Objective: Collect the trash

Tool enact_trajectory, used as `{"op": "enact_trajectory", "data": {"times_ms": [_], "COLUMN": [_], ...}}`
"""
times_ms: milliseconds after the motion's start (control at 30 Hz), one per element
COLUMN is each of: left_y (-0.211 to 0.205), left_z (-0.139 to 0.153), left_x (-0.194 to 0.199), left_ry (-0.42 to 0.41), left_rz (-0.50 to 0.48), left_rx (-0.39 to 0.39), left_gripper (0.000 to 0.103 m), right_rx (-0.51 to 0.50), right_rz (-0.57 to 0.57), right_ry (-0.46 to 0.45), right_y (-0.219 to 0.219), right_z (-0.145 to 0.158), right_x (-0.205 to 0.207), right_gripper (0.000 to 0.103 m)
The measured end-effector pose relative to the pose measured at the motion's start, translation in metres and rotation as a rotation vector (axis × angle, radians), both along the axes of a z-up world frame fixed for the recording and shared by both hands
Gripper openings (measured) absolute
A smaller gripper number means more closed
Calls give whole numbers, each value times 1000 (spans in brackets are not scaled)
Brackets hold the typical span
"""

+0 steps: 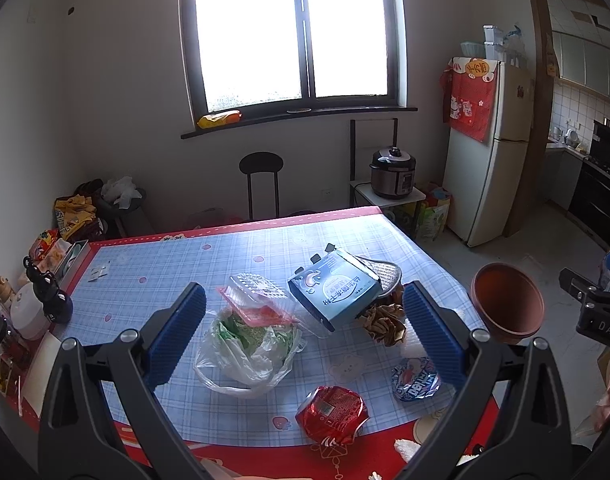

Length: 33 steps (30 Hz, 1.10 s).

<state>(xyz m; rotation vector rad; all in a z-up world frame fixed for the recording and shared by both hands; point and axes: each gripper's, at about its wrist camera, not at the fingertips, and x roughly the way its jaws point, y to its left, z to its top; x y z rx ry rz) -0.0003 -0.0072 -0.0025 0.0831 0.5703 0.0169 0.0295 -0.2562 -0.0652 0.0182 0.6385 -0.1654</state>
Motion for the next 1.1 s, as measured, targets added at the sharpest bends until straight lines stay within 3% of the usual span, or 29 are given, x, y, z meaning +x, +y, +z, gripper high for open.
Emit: {"op": "enact_trajectory", "data": {"times_ms": [533, 1100], "left_y": [0, -5], "left_z": [0, 1], "left_x": [1, 7], "left_ry": [-2, -11], "left_rz": [1, -9], "left_rx": [3, 86], "left_gripper": [97, 97], "right_rx": [-2, -41], "right_rz": [-17, -27], "right_ry": [-3, 11], "right_y": [-6, -9], "right_z": [1, 2], "right_x": [3, 4], "right_gripper": [98, 98]}}
